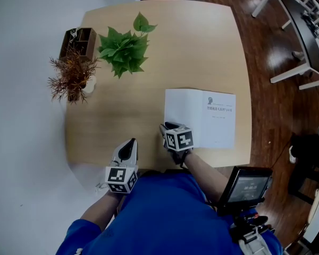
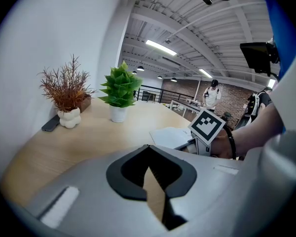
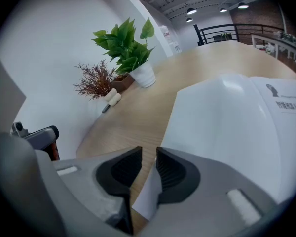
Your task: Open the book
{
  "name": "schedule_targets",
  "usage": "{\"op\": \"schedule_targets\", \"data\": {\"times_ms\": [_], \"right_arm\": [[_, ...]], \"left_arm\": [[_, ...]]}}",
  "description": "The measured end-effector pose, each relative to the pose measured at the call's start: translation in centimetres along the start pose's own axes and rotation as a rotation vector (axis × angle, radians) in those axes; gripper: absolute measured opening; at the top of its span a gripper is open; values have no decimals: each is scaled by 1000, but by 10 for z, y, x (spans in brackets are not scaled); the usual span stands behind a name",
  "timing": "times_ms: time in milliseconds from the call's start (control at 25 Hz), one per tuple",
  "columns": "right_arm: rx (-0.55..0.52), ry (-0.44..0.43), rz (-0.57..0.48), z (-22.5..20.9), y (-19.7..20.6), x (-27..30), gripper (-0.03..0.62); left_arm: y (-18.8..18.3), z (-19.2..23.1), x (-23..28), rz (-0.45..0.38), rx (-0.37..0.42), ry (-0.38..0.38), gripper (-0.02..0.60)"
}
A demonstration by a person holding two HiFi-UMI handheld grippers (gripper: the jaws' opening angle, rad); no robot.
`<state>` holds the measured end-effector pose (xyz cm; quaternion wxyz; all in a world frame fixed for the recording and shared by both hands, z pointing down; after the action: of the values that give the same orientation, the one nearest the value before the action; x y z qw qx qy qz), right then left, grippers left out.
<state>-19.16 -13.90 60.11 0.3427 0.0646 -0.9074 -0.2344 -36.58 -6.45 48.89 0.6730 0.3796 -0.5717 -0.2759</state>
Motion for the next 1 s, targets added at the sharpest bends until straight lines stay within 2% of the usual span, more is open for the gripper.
{"op": "schedule_targets", "data": {"times_ms": [480, 840, 1000], "right_arm": [[-45, 22, -111, 19, -1, -50, 81], [-44, 135, -204, 9, 17, -122, 81], [-46, 165, -241, -1, 27, -155, 81]], "left_arm": [[-4, -17, 7, -22, 15, 76, 6], [-14, -71, 20, -60, 36, 204, 6], [-18, -102, 22, -77, 57, 235, 6]]}}
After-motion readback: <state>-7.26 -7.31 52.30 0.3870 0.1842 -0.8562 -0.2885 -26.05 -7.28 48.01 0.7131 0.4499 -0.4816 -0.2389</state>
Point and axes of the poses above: the fingertips, and each gripper's own axes: x forward along the fingers, z to its left, y out of its underside, the point moved 7 cm from there along -x, backward along the fingers, and after that the axes turned 12 degrees about -y, right-handed, at the moved point
